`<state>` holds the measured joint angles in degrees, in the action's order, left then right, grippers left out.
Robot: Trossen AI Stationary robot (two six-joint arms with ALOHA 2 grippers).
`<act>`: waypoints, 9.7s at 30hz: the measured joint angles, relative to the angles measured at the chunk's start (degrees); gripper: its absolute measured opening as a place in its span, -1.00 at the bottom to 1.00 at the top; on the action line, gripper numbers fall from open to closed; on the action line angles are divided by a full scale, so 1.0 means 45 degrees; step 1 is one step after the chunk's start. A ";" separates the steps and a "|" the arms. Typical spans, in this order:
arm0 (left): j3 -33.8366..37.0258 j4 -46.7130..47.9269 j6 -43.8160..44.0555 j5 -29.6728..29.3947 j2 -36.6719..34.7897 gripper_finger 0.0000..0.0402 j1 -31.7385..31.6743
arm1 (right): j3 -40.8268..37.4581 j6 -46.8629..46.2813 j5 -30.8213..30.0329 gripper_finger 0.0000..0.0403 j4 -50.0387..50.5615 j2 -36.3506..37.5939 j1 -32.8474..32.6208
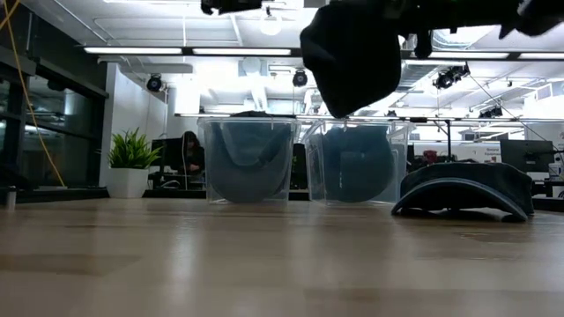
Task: Pick & Place hat
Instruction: Put the middle blue cap into the right transparent bin, then put the blue cap into the right transparent bin
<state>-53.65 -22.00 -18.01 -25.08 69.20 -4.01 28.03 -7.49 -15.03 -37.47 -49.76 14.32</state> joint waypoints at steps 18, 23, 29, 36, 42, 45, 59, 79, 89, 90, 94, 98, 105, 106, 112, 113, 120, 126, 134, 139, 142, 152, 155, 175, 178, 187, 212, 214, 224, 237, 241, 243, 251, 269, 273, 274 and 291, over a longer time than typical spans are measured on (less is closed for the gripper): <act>0.0010 0.3343 0.1795 -0.0644 -0.1935 0.44 -0.0005 | 0.1779 -0.3307 0.1086 -0.99 0.3719 -0.0827 0.2566; 0.0010 0.3368 0.1878 -0.0622 -0.1927 0.44 -0.0019 | 0.1709 -0.4206 0.1375 -0.99 0.2908 -0.1780 0.2804; 0.0010 0.3508 0.2114 -0.0627 -0.1927 0.44 -0.0019 | 0.1709 -0.5044 0.0897 -0.99 0.2507 -0.2951 0.3100; 0.0015 0.3596 0.2286 -0.0415 -0.2114 0.44 -0.0023 | 0.1709 -0.5919 0.0633 -0.99 0.2525 -0.3618 0.3986; 0.0019 0.3550 0.2435 -0.0209 -0.2106 0.44 -0.0019 | 0.1705 -0.6338 0.0912 -0.99 0.2992 -0.4001 0.4926; 0.0019 0.3433 0.2440 -0.0209 -0.2102 0.44 -0.0024 | 0.1706 -0.6350 0.1099 -0.99 0.3342 -0.4238 0.5272; 0.0019 0.3431 0.2445 -0.0204 -0.2102 0.44 -0.0022 | 0.1704 -0.5430 0.0823 -0.99 0.4991 -0.4726 0.5601; 0.0019 0.3691 0.2710 0.0219 -0.2102 0.44 -0.0019 | 0.1704 -0.3444 0.1167 -0.91 0.5118 -0.4721 0.5661; 0.0019 0.3801 0.2731 0.0223 -0.2102 0.44 -0.0024 | 0.1704 -0.2555 0.1367 -0.82 0.5144 -0.4629 0.5656; 0.0019 0.3846 0.2731 0.0223 -0.2102 0.44 -0.0024 | 0.1704 -0.2433 0.1366 -0.79 0.5171 -0.4588 0.5661; 0.0019 0.3910 0.2736 0.0209 -0.2097 0.44 -0.0024 | 0.1704 -0.1866 0.1365 -0.63 0.5172 -0.4358 0.5661; 0.0019 0.3929 0.2741 0.0206 -0.2102 0.44 -0.0024 | 0.1704 -0.1427 0.1449 -0.39 0.5230 -0.4082 0.5661; 0.0019 0.4009 0.2787 0.0199 -0.2098 0.44 -0.0024 | 0.1704 -0.0859 0.1530 0.05 0.5926 -0.3401 0.5661; 0.0019 0.4011 0.2826 0.0199 -0.2100 0.44 -0.0024 | 0.1704 -0.0838 0.1526 0.10 0.6066 -0.3267 0.5661; 0.0019 0.4087 0.2975 0.0190 -0.2097 0.44 -0.0024 | 0.1704 -0.0547 0.1594 0.23 0.6936 -0.2160 0.5661; 0.0019 0.4125 0.2979 0.0189 -0.2097 0.44 -0.0024 | 0.1704 -0.0543 0.1643 0.23 0.7115 -0.1919 0.5661; 0.0019 0.4230 0.3071 0.0189 -0.2097 0.44 -0.0020 | 0.1704 -0.0295 0.2201 0.23 0.8350 -0.0102 0.5651; 0.0019 0.4274 0.3076 0.0267 -0.2099 0.44 -0.0024 | 0.1704 0.0093 0.2775 0.23 0.9681 0.1563 0.5641; 0.0015 0.4285 0.3154 0.1404 -0.1560 0.44 -0.0019 | 0.1704 0.0559 0.3410 0.23 1.1433 0.3488 0.5646; 0.0015 0.4229 0.3154 0.2061 -0.0714 0.44 -0.0023 | 0.1704 0.1076 0.4206 0.23 1.2374 0.4306 0.5645; 0.0015 0.4084 0.3155 0.2048 -0.0312 0.44 -0.0019 | 0.1704 0.1424 0.5205 0.23 1.2806 0.4689 0.5646; 0.0015 0.4034 0.3433 0.2016 0.0030 0.44 -0.0022 | 0.1704 0.2405 0.7111 0.23 1.6603 0.5299 0.4973; 0.0015 0.4050 0.3653 0.2021 0.0030 0.44 -0.0022 | 0.1873 0.2378 0.7126 0.23 1.6606 0.5243 0.4180; 0.0015 0.4141 0.4067 0.2889 0.0030 0.44 -0.0019 | 0.3291 -0.1722 0.4917 0.23 1.8444 0.0617 -0.2231; 0.0015 0.4147 0.4067 0.2890 0.0030 0.44 -0.0019 | 0.3803 -0.2514 0.3413 0.23 1.9860 -0.0473 -0.2851; 0.0015 0.4271 0.3999 0.3108 0.0025 0.44 -0.0019 | 0.4429 -0.0901 0.2017 0.23 2.1148 -0.3308 -0.3524; 0.0019 0.8613 0.3960 0.2205 -0.0934 0.44 -0.0019 | 0.4429 -0.0617 0.1684 0.23 2.1834 -0.5124 -0.3070; 0.0019 0.8789 0.4055 0.2210 -0.0936 0.44 -0.0019 | 0.4429 -0.0683 0.1752 0.23 2.1830 -0.5124 -0.2786; 0.0019 0.9504 0.4186 0.2220 -0.1661 0.44 -0.0019 | 0.4424 -0.0627 0.3687 0.23 2.1796 -0.5382 -0.2076; 0.0019 1.0185 0.4458 0.2402 -0.1916 0.44 -0.0015 | 0.4424 -0.0324 0.2121 0.23 2.1788 -0.7842 -0.2072; 0.0019 1.0162 0.4458 0.2399 -0.1919 0.44 -0.0015 | 0.4424 -0.0332 0.2128 0.22 2.1810 -0.7850 -0.2015; 0.0019 1.0164 0.4456 0.2399 -0.1917 0.44 -0.0015 | 0.4424 -0.0329 0.2119 0.17 2.1896 -0.7672 -0.2013; 0.0019 1.0159 0.4671 0.2390 -0.1917 0.44 -0.0015 | 0.4424 -0.0354 0.2080 -0.38 2.2128 -0.6360 -0.2013; 0.0019 1.0151 0.4787 0.2647 -0.1917 0.44 -0.0017 | 0.4424 -0.0232 0.3230 -0.16 2.2064 -0.5474 -0.2013; 0.0019 1.0151 0.4786 0.2652 -0.1917 0.44 -0.0015 | 0.4424 -0.0232 0.3351 0.13 2.1733 -0.5474 -0.2013; 0.0019 1.0151 0.4786 0.2657 -0.1917 0.44 -0.0015 | 0.4424 -0.0234 0.3363 0.17 2.1629 -0.5490 -0.2013; 0.0019 1.0157 0.4786 0.2801 -0.1917 0.44 -0.0015 | 0.4419 -0.0334 0.2322 -0.27 2.1408 -0.7201 -0.2013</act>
<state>-53.56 23.71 3.53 -12.48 60.58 -4.08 47.92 -8.99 -4.58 58.87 -82.16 5.26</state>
